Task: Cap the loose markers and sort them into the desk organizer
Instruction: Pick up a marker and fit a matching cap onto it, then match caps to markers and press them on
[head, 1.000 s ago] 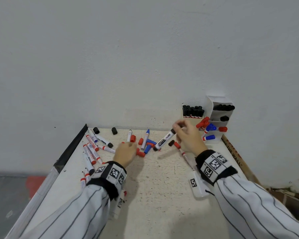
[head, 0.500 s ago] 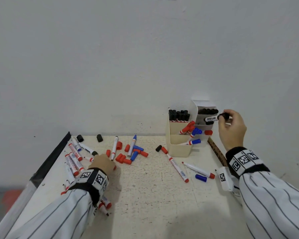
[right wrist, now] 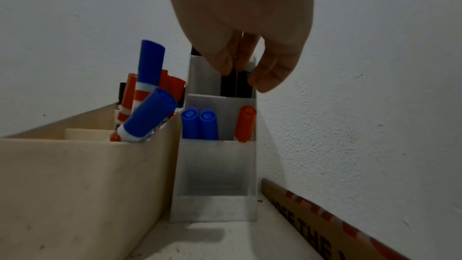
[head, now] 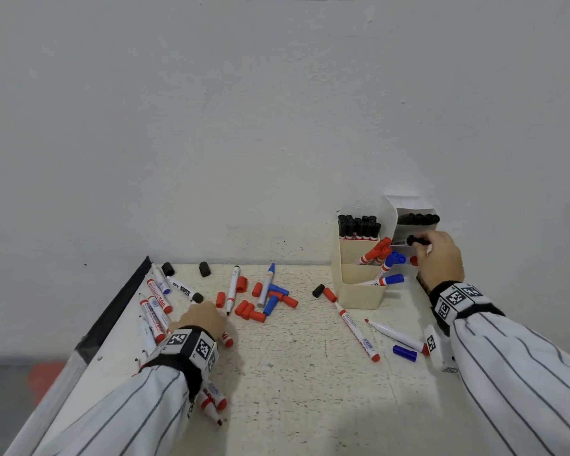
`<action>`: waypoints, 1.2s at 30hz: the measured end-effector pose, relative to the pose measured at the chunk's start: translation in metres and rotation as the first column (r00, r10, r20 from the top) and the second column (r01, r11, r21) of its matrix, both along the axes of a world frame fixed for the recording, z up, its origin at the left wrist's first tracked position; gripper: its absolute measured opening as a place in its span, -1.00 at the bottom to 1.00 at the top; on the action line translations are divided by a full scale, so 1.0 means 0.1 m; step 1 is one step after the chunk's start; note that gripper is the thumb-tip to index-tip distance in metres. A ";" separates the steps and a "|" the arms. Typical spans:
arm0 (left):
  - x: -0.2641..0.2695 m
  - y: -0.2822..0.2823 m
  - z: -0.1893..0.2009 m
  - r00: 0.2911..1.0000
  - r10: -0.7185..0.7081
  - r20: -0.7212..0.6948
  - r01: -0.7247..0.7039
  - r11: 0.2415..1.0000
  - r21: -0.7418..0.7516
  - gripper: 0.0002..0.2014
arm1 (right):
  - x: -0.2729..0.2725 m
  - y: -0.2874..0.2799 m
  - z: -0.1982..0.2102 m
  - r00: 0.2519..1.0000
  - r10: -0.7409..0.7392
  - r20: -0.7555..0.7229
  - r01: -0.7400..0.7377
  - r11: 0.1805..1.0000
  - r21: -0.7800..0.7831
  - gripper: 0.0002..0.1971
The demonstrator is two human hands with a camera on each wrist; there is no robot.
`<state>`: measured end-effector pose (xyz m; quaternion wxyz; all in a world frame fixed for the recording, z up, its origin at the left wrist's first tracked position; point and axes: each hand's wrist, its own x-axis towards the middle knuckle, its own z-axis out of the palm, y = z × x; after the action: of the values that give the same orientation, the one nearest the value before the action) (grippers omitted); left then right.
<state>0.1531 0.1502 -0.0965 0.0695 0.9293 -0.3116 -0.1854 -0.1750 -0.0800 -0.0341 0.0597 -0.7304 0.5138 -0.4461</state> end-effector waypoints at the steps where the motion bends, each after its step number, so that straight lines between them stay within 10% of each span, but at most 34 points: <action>1: -0.01 0.02 0.03 1.000 0.000 0.007 0.000 1.000 -0.009 -0.71 | 0.01 -0.01 -0.01 1.000 -0.018 -0.025 0.019 1.000 0.009 -0.82; 10: -0.07 0.12 0.15 0.998 0.058 -0.014 -0.059 0.909 -0.412 -0.80 | 0.08 0.11 0.02 0.993 -0.041 -0.111 0.045 0.998 0.032 -0.71; 18: -0.23 0.17 0.30 0.942 -0.007 -0.335 -0.257 0.626 -0.737 -0.90 | 0.22 0.42 0.12 0.951 -0.046 0.306 0.031 0.998 0.054 -0.77; 24: -0.24 0.33 0.37 0.900 -0.035 -0.434 -0.331 0.592 -0.735 -0.75 | 0.70 0.92 0.22 0.904 0.287 0.317 -0.256 0.957 -0.136 -0.83; 29: -0.11 0.63 0.39 0.897 -0.021 -0.441 -0.319 0.660 -0.680 -0.58 | 1.23 1.35 0.04 0.750 0.639 0.171 -0.656 0.683 0.322 -0.77; 33: 0.02 0.91 0.37 0.912 -0.005 -0.410 -0.289 0.701 -0.651 -0.62 | 1.61 1.58 -0.24 0.592 0.801 -0.094 -0.548 0.485 0.682 -0.61; 36: 0.12 1.10 0.35 0.914 -0.007 -0.405 -0.269 0.738 -0.619 -0.68 | 1.78 1.72 -0.39 0.622 0.776 -0.104 -0.429 0.448 0.784 -0.44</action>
<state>0.1654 0.2603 -0.0613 0.4668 0.8091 -0.2696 -0.2340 0.0027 0.0918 -0.0729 0.3677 -0.8681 0.3329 0.0185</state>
